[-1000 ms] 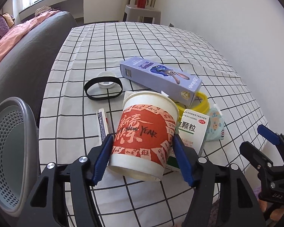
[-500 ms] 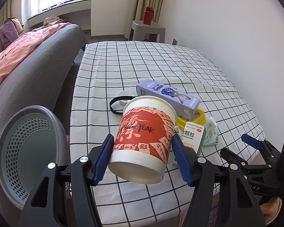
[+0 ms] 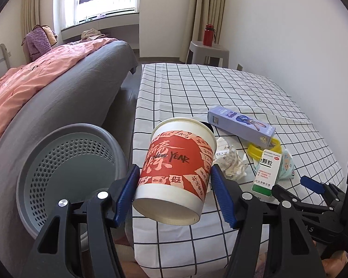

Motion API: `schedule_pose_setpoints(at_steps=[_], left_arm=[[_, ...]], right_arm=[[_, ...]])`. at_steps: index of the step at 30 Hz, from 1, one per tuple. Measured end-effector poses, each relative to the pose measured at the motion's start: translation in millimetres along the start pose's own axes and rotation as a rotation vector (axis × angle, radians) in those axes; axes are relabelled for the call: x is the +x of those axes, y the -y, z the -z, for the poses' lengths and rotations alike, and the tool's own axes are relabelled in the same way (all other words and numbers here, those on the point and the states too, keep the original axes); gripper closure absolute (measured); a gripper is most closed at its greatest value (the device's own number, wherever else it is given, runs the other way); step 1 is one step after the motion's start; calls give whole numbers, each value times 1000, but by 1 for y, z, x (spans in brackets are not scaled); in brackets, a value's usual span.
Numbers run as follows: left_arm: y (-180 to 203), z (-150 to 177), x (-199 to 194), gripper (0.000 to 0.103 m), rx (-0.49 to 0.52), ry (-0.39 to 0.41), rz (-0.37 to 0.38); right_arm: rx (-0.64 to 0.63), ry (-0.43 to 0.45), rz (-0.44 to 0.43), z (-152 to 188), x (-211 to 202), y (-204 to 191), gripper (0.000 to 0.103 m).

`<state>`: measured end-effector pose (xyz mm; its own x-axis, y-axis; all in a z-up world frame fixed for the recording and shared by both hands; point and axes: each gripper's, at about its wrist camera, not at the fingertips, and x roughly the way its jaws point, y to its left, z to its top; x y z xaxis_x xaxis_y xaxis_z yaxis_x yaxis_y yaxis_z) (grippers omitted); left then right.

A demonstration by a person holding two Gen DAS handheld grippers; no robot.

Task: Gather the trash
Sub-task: 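Lift the paper cup with the left tool while the right tool grasps the green medicine box, then carry the cup and box over the wastebasket with both tools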

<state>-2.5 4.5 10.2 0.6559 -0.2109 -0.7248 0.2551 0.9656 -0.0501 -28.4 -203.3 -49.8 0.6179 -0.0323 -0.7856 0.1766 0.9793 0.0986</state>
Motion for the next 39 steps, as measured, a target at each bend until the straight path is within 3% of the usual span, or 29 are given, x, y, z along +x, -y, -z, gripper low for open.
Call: schedule_pose_setpoints(at_steps=[4, 12, 21, 27, 35, 39], left_arm=[[-6, 2, -4, 42, 1, 26, -46], [-19, 6, -4, 42, -19, 24, -60], [-25, 7, -3, 42, -34, 20, -51], [-29, 8, 1, 42, -42, 17, -50], [-45, 11, 7, 42, -75, 2, -49], [-57, 12, 7, 42, -99, 3, -52]], right_arm=[[-19, -1, 47, 0, 9, -15, 23], [1, -13, 86, -7, 27, -23, 29], [-32, -23, 17, -6, 25, -34, 61], [-11, -26, -44, -4, 18, -32, 67], [10, 5, -58, -9, -7, -27, 69], [9, 27, -60, -16, -21, -29, 76]])
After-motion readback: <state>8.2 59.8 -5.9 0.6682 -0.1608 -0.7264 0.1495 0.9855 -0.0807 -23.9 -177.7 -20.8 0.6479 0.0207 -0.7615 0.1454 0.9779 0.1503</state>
